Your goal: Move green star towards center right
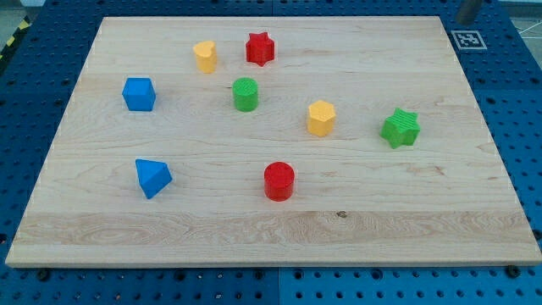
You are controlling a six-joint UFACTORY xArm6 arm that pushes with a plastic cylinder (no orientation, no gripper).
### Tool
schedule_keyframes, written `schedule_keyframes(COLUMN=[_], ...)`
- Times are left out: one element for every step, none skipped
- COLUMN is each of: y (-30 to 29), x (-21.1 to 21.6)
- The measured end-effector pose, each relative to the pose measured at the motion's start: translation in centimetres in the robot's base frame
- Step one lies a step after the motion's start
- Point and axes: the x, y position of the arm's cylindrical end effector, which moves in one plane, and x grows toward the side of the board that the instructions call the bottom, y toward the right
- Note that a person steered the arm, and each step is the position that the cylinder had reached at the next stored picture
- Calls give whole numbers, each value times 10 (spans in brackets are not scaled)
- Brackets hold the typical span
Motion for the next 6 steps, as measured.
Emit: schedule_keyframes(y=[-12, -51, -102, -104, -127, -187], x=[0, 0, 0, 0, 1, 17])
